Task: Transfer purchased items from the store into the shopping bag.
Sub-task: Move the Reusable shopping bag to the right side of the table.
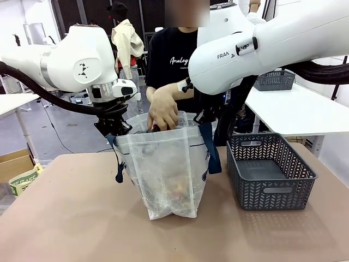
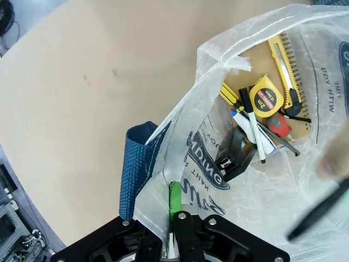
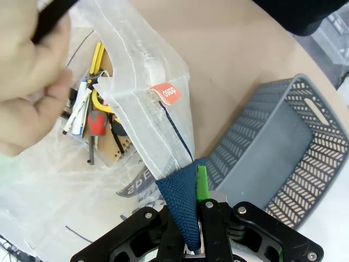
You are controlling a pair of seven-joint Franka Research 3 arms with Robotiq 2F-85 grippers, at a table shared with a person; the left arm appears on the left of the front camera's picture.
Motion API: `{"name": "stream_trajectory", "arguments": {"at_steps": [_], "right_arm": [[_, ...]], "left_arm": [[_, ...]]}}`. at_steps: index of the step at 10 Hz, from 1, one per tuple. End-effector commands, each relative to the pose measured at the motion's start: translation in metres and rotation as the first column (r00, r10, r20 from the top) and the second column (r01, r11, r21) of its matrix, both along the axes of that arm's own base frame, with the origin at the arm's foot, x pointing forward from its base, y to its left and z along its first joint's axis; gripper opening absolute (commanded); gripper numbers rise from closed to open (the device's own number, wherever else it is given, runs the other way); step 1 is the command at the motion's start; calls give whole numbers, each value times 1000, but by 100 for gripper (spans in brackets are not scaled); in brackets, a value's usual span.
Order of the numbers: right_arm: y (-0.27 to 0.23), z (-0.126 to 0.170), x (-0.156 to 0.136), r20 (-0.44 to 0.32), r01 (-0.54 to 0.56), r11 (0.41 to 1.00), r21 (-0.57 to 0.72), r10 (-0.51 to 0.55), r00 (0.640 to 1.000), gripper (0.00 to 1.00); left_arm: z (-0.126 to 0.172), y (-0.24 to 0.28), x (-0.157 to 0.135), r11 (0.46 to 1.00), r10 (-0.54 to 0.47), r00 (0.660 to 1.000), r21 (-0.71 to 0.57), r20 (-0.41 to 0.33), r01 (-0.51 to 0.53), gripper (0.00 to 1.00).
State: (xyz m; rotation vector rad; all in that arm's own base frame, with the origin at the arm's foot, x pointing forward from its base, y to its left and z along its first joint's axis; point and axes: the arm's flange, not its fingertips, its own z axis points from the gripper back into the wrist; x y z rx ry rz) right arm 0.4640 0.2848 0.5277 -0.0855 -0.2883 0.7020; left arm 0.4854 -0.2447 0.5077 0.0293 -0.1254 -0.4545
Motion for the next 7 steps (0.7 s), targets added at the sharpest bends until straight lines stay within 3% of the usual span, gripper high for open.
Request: {"name": "stream_trajectory", "arguments": {"at_steps": [1,7], "right_arm": [[0,1,0,4,-1,1000,1,1,1000,0],[0,1,0,4,-1,1000,1,1,1000,0]], "left_arm": [[0,1,0,1000,1,1000,0,0,-1,0],[0,1,0,1000,1,1000,0,0,-1,0]]}}
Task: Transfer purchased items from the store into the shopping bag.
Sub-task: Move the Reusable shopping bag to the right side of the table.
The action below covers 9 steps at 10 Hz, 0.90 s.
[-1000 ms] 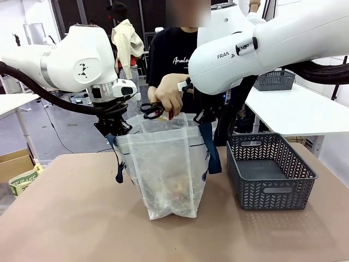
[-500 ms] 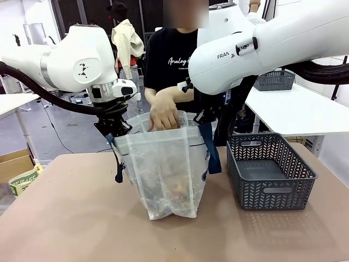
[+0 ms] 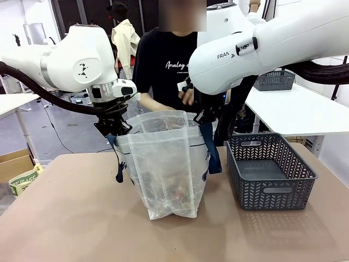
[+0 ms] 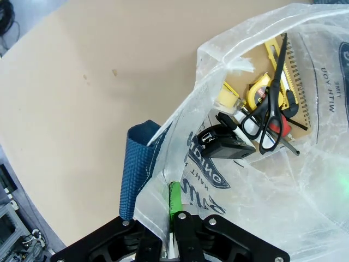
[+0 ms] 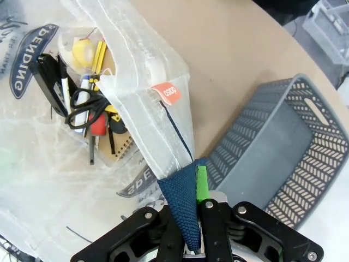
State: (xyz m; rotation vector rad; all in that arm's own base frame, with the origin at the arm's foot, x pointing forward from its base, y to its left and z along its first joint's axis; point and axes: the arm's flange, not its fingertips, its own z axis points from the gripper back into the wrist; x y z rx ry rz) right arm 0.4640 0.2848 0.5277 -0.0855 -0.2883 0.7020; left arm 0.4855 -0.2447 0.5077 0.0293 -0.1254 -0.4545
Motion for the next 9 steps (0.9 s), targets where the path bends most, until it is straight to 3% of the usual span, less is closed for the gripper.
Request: {"name": "stream_trajectory", "arguments": {"at_steps": [1,9], "right_arm": [[0,1,0,4,-1,1000,1,1,1000,0],[0,1,0,4,-1,1000,1,1,1000,0]], "left_arm": [[0,1,0,1000,1,1000,0,0,-1,0],[0,1,0,1000,1,1000,0,0,-1,0]]}}
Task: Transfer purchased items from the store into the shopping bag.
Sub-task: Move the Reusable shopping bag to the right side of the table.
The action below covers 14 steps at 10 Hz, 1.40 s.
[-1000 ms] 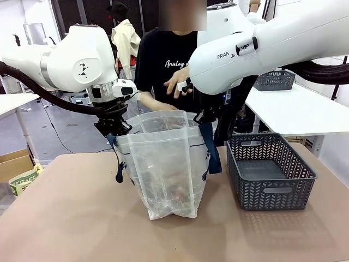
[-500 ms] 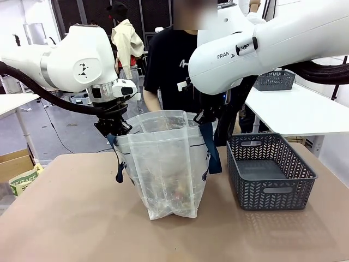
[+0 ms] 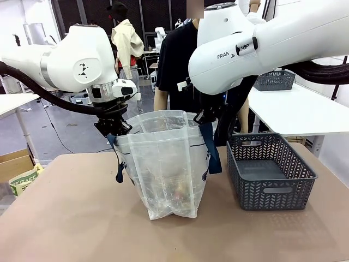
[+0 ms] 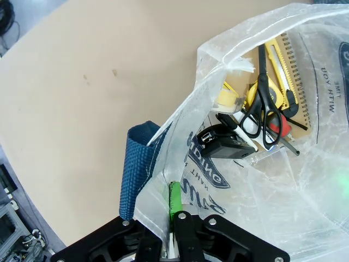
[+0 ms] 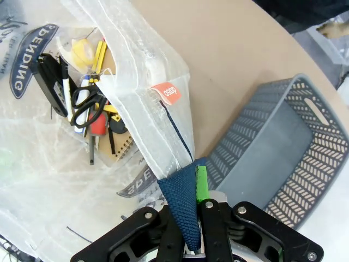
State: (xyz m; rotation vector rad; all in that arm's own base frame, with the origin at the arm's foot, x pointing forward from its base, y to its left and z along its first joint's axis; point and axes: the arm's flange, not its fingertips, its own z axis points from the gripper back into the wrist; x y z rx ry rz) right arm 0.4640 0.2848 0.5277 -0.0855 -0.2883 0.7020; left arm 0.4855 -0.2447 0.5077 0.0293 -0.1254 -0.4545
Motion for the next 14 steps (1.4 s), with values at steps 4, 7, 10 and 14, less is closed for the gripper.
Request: {"name": "stream_trajectory", "arguments": {"at_steps": [4,7,10,14], "right_arm": [[0,1,0,4,-1,1000,1,1,1000,0],[0,1,0,4,-1,1000,1,1,1000,0],[0,1,0,4,-1,1000,1,1,1000,0],[0,1,0,4,-1,1000,1,1,1000,0]], "left_arm": [[0,1,0,1000,1,1000,0,0,-1,0],[0,1,0,1000,1,1000,0,0,-1,0],[0,1,0,1000,1,1000,0,0,-1,0],[0,1,0,1000,1,1000,0,0,-1,0]]}}
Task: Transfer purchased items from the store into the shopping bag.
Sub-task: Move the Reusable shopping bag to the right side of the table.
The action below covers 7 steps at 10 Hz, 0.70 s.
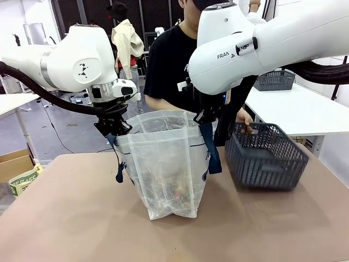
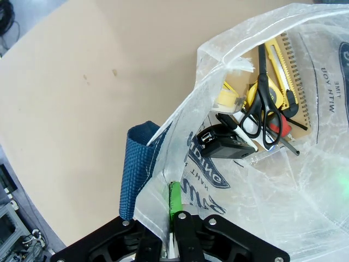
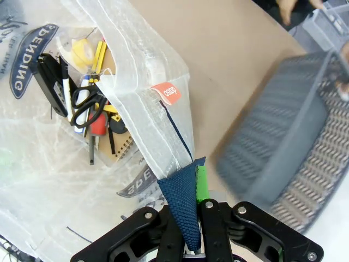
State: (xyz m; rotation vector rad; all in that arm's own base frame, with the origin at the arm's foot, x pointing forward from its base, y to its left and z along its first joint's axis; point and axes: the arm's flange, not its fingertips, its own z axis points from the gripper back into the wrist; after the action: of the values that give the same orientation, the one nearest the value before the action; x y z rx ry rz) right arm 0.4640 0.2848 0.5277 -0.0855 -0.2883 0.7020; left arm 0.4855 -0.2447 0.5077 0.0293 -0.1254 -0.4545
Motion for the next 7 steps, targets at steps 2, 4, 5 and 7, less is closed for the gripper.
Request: {"name": "stream_trajectory", "arguments": {"at_steps": [2,4,5,7], "right_arm": [[0,1,0,4,-1,1000,1,1,1000,0],[0,0,0,0,0,1000,0,0,1000,0],[8,-1,2,6,51,998,40,-52,999,0],[20,-5,2,51,66,997,45,-68,996,0]], "left_arm": [[0,1,0,1000,1,1000,0,0,-1,0],[0,0,0,1000,0,1000,0,0,0,0],[3,-11,-1,1000,0,1000,-11,6,0,0],[12,-32,-6,995,12,1000,-95,-5,-12,0]]}}
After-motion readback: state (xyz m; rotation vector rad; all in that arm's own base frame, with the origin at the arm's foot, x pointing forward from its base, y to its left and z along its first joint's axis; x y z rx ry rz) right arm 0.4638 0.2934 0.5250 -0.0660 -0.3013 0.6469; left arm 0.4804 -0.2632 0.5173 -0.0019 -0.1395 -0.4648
